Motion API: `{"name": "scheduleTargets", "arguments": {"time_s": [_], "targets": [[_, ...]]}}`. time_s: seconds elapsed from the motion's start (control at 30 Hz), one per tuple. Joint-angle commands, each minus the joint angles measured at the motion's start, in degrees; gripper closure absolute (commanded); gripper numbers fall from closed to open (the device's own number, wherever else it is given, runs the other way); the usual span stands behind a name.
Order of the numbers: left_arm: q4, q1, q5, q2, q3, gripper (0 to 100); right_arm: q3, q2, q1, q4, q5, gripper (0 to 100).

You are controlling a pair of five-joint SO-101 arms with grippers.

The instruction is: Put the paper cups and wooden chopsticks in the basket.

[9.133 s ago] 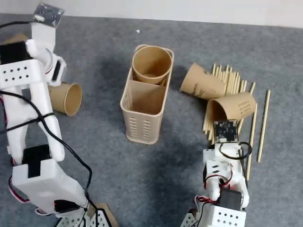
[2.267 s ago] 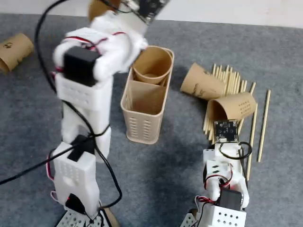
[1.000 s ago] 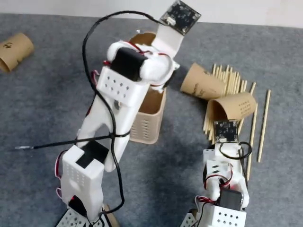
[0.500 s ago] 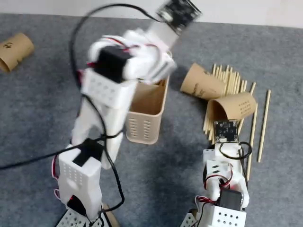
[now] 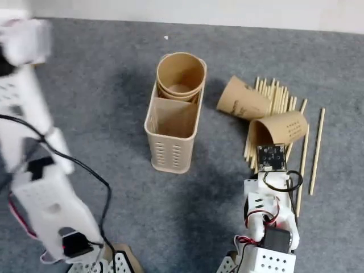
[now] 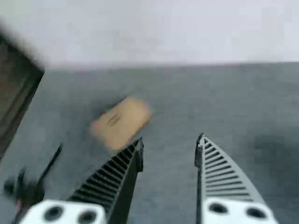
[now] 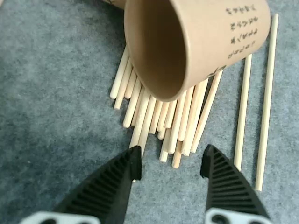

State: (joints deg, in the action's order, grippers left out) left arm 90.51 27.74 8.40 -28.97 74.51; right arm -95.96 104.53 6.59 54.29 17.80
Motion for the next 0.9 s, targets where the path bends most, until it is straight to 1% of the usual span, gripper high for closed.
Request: {"name": "scheduleTargets", "arguments": {"time_s": [0.0, 0.1, 0.17, 0.27, 0.33, 0.5, 0.7, 0.87], "targets": [[-9.0, 8.2, -1.8, -6.5, -1.5, 81, -3.9, 0.6, -0.6, -0.7, 0.8, 77.9], [-17.0, 10.0, -1.6, -13.8, -1.5, 81, -3.9, 0.6, -0.7, -0.7, 0.8, 77.9], [-23.8, 10.6, -1.6, -18.0, -1.5, 81, -3.9, 0.6, -0.7, -0.7, 0.8, 77.9], [-33.0, 10.7, -1.6, -22.0, -1.5, 81, -4.0, 0.6, -0.7, -0.7, 0.8, 77.9], [-37.5, 10.7, -1.5, -24.1, -1.5, 81, -5.0, 0.6, -0.7, -0.7, 0.8, 77.9], [-40.2, 10.7, -1.5, -28.3, -1.5, 81, -6.5, 0.6, -0.7, -0.8, 0.8, 77.9], [-41.1, 11.1, -1.5, -32.2, -1.5, 89, -6.5, 0.6, -0.7, -0.8, 0.8, 77.9], [-41.0, 12.8, -0.7, -35.5, -1.5, 89, -6.5, 0.6, -0.7, -0.8, 0.8, 77.9]]}}
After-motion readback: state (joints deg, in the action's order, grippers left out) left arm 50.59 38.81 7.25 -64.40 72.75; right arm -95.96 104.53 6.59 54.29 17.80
